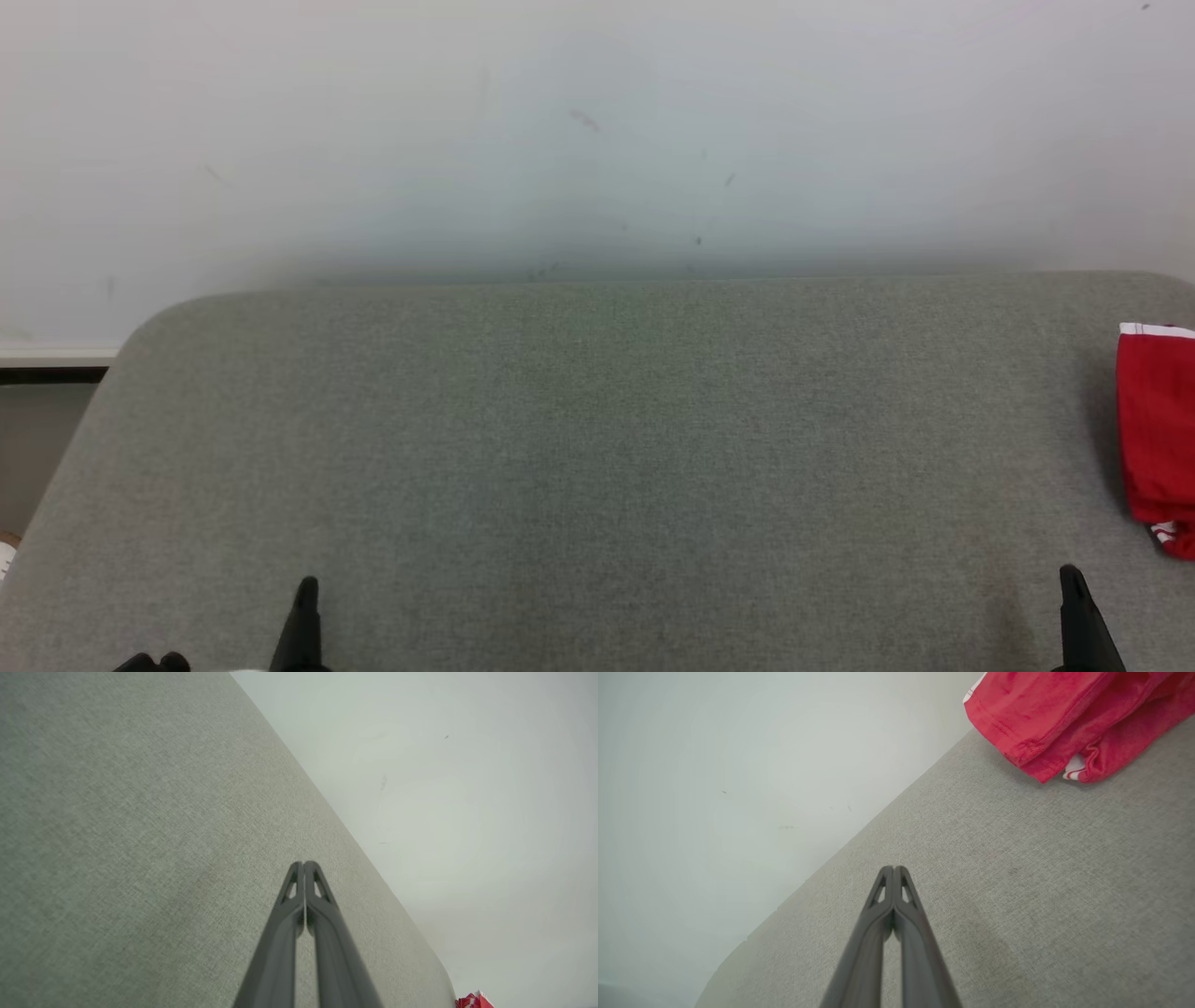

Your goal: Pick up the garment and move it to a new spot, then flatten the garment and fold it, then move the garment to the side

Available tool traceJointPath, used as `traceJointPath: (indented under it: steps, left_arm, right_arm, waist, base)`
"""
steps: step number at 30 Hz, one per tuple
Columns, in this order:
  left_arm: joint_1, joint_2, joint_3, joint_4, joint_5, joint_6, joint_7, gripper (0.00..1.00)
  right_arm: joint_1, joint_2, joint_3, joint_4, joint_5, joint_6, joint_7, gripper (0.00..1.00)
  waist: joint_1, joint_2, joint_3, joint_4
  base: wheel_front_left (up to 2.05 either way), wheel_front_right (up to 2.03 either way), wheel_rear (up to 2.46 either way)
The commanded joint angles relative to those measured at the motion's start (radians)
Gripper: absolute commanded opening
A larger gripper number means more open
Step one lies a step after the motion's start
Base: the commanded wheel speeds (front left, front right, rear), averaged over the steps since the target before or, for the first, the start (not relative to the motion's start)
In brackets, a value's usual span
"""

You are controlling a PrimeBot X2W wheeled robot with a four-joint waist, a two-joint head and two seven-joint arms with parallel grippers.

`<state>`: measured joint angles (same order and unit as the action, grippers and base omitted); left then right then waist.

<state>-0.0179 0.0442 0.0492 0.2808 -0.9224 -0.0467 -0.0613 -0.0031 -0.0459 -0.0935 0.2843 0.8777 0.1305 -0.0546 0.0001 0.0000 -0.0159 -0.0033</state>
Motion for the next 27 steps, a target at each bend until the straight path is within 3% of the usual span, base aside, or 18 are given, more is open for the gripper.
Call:
traceJointPath:
  steps: [1, 27]
  left_arm:
    - [-0.021, 0.006, 0.006, -0.015, -0.034, -0.006, 0.008, 0.0]
    - [-0.053, 0.008, 0.033, -0.025, -0.312, -0.042, 0.081, 0.0]
  right_arm:
    - [-0.026, -0.007, -0.003, -0.016, 0.028, 0.0, 0.003, 0.0]
    - [-0.063, -0.007, -0.012, -0.027, 0.328, 0.0, 0.074, 0.0]
  waist:
    - [0.0, 0.0, 0.0, 0.0]
    - [-0.0001, 0.0, 0.007, 0.001]
  base:
    - [0.0, 0.0, 0.0]
    - [0.0, 0.0, 0.0]
